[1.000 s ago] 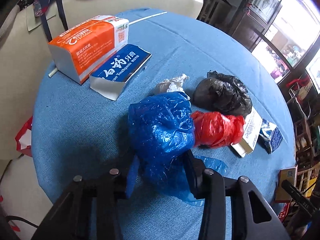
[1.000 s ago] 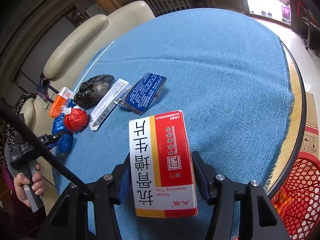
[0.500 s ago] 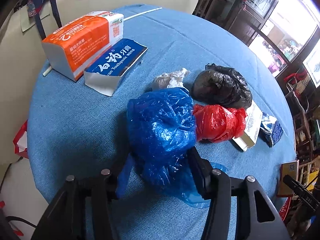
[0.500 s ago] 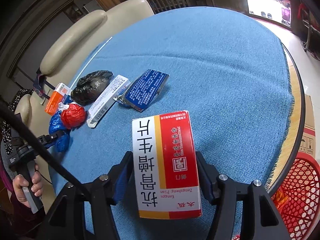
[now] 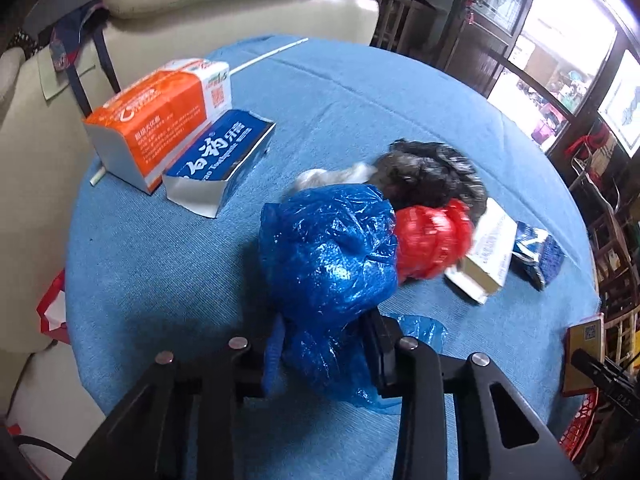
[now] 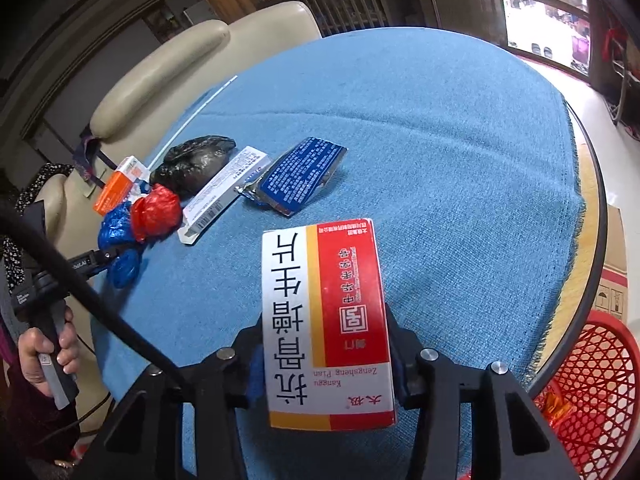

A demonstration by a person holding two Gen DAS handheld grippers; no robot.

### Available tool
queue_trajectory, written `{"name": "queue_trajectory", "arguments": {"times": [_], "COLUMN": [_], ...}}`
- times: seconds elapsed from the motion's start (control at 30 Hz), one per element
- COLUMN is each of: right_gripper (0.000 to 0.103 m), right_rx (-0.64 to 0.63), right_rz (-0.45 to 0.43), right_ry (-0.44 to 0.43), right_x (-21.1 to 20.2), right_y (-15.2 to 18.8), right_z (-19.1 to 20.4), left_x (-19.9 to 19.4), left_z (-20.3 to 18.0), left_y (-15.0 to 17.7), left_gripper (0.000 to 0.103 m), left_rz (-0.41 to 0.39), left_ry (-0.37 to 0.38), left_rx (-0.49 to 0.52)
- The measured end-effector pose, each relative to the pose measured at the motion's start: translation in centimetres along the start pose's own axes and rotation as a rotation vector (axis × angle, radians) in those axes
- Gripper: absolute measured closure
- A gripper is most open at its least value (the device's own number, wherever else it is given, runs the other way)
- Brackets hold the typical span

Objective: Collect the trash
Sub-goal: 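Carry the blue bag and medicine box to the red wastebasket and release both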

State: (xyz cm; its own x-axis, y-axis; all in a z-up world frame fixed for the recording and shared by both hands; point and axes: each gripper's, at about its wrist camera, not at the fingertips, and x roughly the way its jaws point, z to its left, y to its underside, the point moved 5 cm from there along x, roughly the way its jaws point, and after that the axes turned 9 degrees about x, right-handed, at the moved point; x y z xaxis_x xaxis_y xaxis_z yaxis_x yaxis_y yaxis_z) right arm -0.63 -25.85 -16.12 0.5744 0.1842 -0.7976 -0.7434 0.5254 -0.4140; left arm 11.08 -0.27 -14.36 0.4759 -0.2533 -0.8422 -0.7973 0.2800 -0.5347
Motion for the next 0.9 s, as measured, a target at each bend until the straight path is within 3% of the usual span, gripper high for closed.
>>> {"name": "queue_trajectory", "arguments": {"times": [0.2, 0.47, 0.9], "right_gripper": [0.053, 0.053, 0.053], "right_rx": [0.03, 0.119, 0.335], "right_rz": [-0.038, -0.129, -0.208], "right_ry": [-0.07, -0.134, -0.039], "right_x": [-1.6, -5.5, -11.7], "right_y": [0.2, 0.1, 3.0], "right_z": [-0.8, -3.9, -14.6], "left_x": [-3.3, -6.0, -5.9], "left_z": [-4.5, -15.4, -30.1], "left_y": [0.1, 1.0, 5.6], "left_gripper": [0.066, 0.066, 0.066], "left_rz": [-0.068, -0.101, 0.016], "left_ry": [0.074, 0.286, 0.525], "left_rx": [0.122, 0.405, 0.738]}}
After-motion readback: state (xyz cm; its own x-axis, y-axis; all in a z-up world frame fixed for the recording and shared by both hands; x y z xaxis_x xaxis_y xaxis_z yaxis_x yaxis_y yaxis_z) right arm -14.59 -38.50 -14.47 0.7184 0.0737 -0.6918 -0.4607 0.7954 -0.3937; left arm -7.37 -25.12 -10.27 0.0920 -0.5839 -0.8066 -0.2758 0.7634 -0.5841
